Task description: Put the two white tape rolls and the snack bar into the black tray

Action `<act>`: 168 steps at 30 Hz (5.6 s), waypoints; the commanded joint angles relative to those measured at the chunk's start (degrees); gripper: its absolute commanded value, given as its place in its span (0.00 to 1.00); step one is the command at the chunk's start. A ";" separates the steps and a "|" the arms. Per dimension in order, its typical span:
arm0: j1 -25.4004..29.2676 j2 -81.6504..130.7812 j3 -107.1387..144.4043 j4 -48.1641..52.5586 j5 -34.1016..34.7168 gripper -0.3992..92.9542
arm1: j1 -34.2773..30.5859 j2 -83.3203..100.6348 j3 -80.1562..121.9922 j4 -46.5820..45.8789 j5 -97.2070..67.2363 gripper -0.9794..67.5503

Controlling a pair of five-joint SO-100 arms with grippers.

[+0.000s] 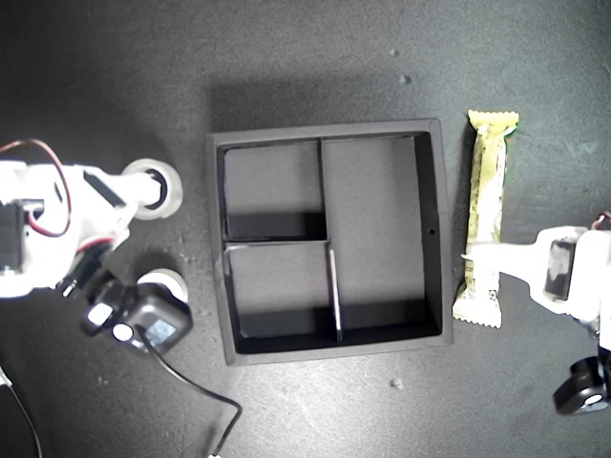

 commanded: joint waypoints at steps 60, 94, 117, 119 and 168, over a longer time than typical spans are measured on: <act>-1.76 -57.92 -105.03 42.89 12.22 0.01 | -1.14 -31.29 -55.55 2.64 -11.07 0.04; 24.61 5.63 -38.50 27.60 -20.83 0.14 | 11.60 -19.07 -48.96 17.40 -17.93 0.40; 25.31 5.80 0.35 -10.28 -26.72 0.15 | 18.81 7.65 -50.19 17.40 10.02 0.01; 25.31 5.27 0.62 -10.81 -26.98 0.15 | 18.81 8.00 -49.13 17.40 10.90 0.01; 9.40 -23.91 -79.01 39.02 -6.68 0.01 | 27.33 91.58 46.93 -14.68 54.49 0.01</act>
